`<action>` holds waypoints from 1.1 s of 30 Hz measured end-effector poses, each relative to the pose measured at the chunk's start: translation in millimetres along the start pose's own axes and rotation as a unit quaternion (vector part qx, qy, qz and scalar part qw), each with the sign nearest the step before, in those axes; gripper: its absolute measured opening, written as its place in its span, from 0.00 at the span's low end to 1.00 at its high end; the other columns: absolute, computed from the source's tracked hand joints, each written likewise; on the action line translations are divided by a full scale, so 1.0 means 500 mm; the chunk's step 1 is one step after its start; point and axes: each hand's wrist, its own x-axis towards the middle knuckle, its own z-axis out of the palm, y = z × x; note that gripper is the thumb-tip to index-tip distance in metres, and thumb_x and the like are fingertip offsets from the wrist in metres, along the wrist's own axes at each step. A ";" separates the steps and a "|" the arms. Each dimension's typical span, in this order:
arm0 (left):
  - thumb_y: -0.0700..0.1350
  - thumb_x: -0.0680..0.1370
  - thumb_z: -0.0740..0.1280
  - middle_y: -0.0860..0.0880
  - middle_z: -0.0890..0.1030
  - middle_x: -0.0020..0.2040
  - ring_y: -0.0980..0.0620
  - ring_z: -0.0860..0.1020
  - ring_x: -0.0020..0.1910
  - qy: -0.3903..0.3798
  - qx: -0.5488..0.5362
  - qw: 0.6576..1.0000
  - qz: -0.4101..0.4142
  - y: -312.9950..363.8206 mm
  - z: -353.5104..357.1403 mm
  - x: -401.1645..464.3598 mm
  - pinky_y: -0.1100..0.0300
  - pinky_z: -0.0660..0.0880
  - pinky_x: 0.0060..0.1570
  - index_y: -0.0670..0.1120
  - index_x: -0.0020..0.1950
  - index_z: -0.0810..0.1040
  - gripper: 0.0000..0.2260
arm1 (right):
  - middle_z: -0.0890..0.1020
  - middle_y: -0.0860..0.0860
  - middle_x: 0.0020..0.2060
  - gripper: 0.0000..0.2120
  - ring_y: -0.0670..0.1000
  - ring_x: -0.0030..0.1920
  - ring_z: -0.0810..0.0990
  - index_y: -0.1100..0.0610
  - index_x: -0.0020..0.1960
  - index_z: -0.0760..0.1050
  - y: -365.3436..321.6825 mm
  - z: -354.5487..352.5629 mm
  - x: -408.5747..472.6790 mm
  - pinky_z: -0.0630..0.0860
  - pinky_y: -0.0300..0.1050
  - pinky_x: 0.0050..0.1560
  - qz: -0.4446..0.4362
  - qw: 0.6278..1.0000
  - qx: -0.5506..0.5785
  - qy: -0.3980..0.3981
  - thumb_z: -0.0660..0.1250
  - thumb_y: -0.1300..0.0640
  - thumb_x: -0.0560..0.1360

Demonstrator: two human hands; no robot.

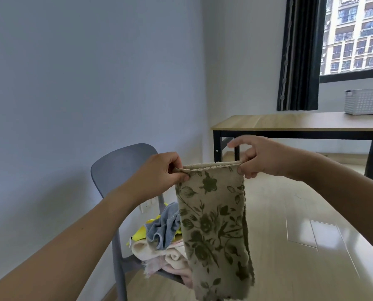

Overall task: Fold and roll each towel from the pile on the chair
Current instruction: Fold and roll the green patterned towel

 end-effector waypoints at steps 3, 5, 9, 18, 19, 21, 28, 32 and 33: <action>0.43 0.75 0.71 0.54 0.75 0.33 0.59 0.69 0.30 0.032 0.007 0.999 -0.011 -0.029 0.036 0.037 0.66 0.67 0.35 0.48 0.45 0.77 0.03 | 0.80 0.51 0.34 0.05 0.48 0.37 0.76 0.53 0.43 0.81 0.012 0.022 0.032 0.74 0.40 0.39 0.012 0.997 -0.076 -0.004 0.70 0.62 0.72; 0.41 0.76 0.68 0.53 0.76 0.37 0.58 0.73 0.35 0.047 0.008 0.999 -0.018 -0.047 0.055 0.066 0.66 0.70 0.38 0.49 0.52 0.78 0.06 | 0.80 0.48 0.34 0.07 0.46 0.37 0.76 0.51 0.37 0.80 0.019 0.036 0.060 0.72 0.37 0.37 0.014 0.992 -0.120 0.030 0.69 0.60 0.73; 0.39 0.76 0.67 0.54 0.77 0.39 0.55 0.75 0.40 0.086 0.019 0.996 -0.024 -0.070 0.053 0.117 0.69 0.67 0.38 0.48 0.47 0.79 0.05 | 0.82 0.49 0.40 0.03 0.47 0.43 0.80 0.54 0.43 0.81 0.027 0.038 0.108 0.75 0.39 0.42 -0.021 0.982 -0.101 0.158 0.69 0.58 0.74; 0.41 0.77 0.68 0.40 0.80 0.40 0.45 0.76 0.35 0.011 -0.083 0.996 0.012 -0.033 0.014 0.052 0.51 0.74 0.39 0.47 0.44 0.77 0.03 | 0.84 0.52 0.42 0.04 0.52 0.47 0.82 0.57 0.46 0.79 0.025 0.029 0.058 0.78 0.49 0.55 -0.091 0.988 0.012 0.123 0.65 0.61 0.77; 0.42 0.76 0.69 0.41 0.80 0.38 0.48 0.74 0.35 -0.046 -0.084 0.995 0.002 -0.040 0.030 0.028 0.53 0.71 0.39 0.49 0.43 0.77 0.03 | 0.83 0.51 0.41 0.05 0.52 0.46 0.81 0.55 0.45 0.79 0.041 0.036 0.042 0.79 0.50 0.53 -0.069 0.993 -0.037 0.090 0.65 0.60 0.77; 0.45 0.75 0.70 0.49 0.78 0.35 0.55 0.72 0.34 -0.149 -0.067 0.986 -0.025 -0.051 0.081 -0.026 0.61 0.69 0.39 0.51 0.42 0.76 0.05 | 0.82 0.50 0.39 0.06 0.52 0.44 0.80 0.52 0.43 0.79 0.082 0.067 0.016 0.78 0.47 0.47 -0.012 0.991 -0.134 0.004 0.65 0.59 0.76; 0.47 0.76 0.67 0.53 0.77 0.42 0.56 0.76 0.39 -0.349 -0.016 0.927 -0.135 -0.109 0.291 -0.174 0.63 0.72 0.37 0.52 0.47 0.73 0.03 | 0.80 0.49 0.36 0.07 0.46 0.35 0.76 0.57 0.46 0.80 0.261 0.279 -0.045 0.74 0.40 0.39 0.160 0.927 -0.265 -0.212 0.62 0.61 0.74; 0.45 0.76 0.65 0.50 0.79 0.46 0.52 0.79 0.41 -0.328 -0.012 0.931 -0.160 -0.118 0.325 -0.157 0.59 0.77 0.36 0.49 0.52 0.75 0.05 | 0.84 0.52 0.38 0.08 0.48 0.35 0.79 0.56 0.43 0.78 0.304 0.292 -0.030 0.75 0.40 0.38 0.208 0.929 -0.215 -0.216 0.61 0.63 0.73; 0.45 0.76 0.65 0.49 0.79 0.45 0.49 0.79 0.42 -0.307 -0.020 0.937 -0.166 -0.122 0.330 -0.144 0.55 0.78 0.36 0.49 0.51 0.76 0.05 | 0.84 0.53 0.40 0.08 0.48 0.37 0.80 0.57 0.45 0.78 0.314 0.288 -0.020 0.76 0.41 0.37 0.219 0.934 -0.194 -0.204 0.60 0.64 0.73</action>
